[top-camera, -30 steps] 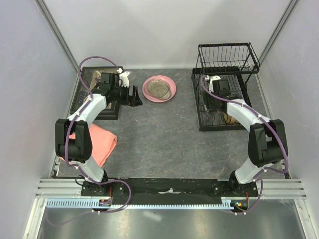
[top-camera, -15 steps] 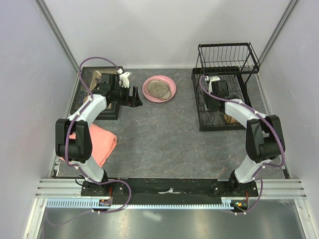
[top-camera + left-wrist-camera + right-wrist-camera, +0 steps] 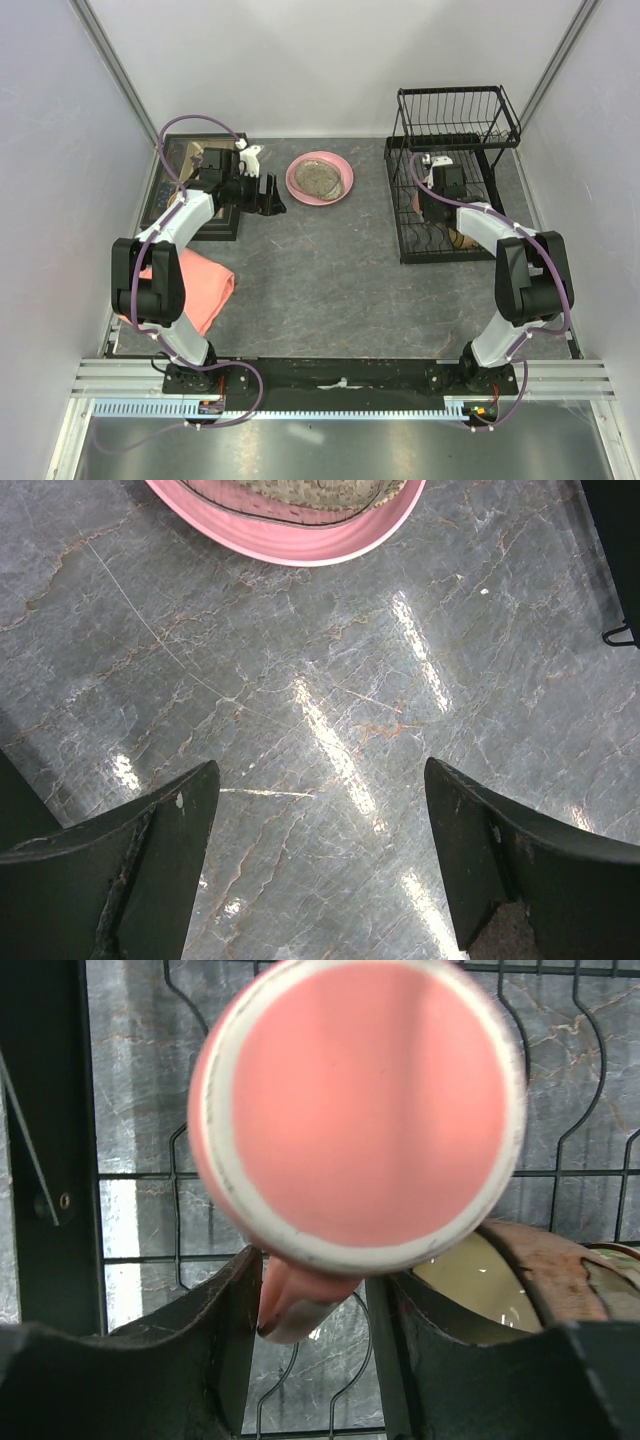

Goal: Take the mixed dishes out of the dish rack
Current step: Pick up the cup from the dish rack.

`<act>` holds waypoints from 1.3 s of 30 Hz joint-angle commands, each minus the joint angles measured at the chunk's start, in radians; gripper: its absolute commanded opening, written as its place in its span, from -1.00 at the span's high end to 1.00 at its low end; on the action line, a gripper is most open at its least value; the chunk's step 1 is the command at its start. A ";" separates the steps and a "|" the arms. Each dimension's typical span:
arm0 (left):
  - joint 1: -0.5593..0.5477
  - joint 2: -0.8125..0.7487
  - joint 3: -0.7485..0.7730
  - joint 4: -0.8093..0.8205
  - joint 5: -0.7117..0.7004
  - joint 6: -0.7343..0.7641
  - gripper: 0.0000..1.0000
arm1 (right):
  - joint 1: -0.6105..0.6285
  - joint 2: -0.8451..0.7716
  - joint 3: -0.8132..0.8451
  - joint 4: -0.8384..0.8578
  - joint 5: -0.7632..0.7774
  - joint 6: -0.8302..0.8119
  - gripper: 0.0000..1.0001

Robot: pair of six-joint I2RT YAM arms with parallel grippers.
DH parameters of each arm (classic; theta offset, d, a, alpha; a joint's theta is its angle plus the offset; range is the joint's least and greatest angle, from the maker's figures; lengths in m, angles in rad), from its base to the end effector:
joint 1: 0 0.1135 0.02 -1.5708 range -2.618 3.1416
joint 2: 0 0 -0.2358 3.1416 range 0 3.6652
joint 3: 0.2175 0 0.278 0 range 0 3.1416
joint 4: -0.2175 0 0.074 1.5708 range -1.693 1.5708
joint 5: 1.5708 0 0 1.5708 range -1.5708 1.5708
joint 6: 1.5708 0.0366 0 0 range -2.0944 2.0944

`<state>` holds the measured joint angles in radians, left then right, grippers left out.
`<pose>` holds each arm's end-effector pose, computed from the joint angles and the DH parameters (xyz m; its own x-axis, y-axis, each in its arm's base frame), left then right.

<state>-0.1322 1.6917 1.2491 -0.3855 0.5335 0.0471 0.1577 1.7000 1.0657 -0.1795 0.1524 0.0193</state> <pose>0.3849 -0.0700 0.2078 -0.7080 0.1351 -0.6932 0.4883 0.8027 -0.3424 0.3764 0.0542 0.1547 -0.7188 -0.0950 -0.6887 -0.0384 0.9945 -0.0971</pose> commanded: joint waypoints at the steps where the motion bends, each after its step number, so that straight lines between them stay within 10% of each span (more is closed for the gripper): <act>1: -0.001 0.000 -0.005 0.043 0.031 0.036 -0.79 | -0.007 0.000 -0.006 0.051 0.004 0.016 -0.05; 39: -0.001 0.005 -0.019 0.048 0.031 0.040 -0.78 | -0.007 0.026 -0.024 0.078 -0.048 0.016 0.37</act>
<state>-0.1322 1.6924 1.2366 -0.3786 0.5350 0.0471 0.1528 1.7321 1.0538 -0.1345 0.1165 0.0261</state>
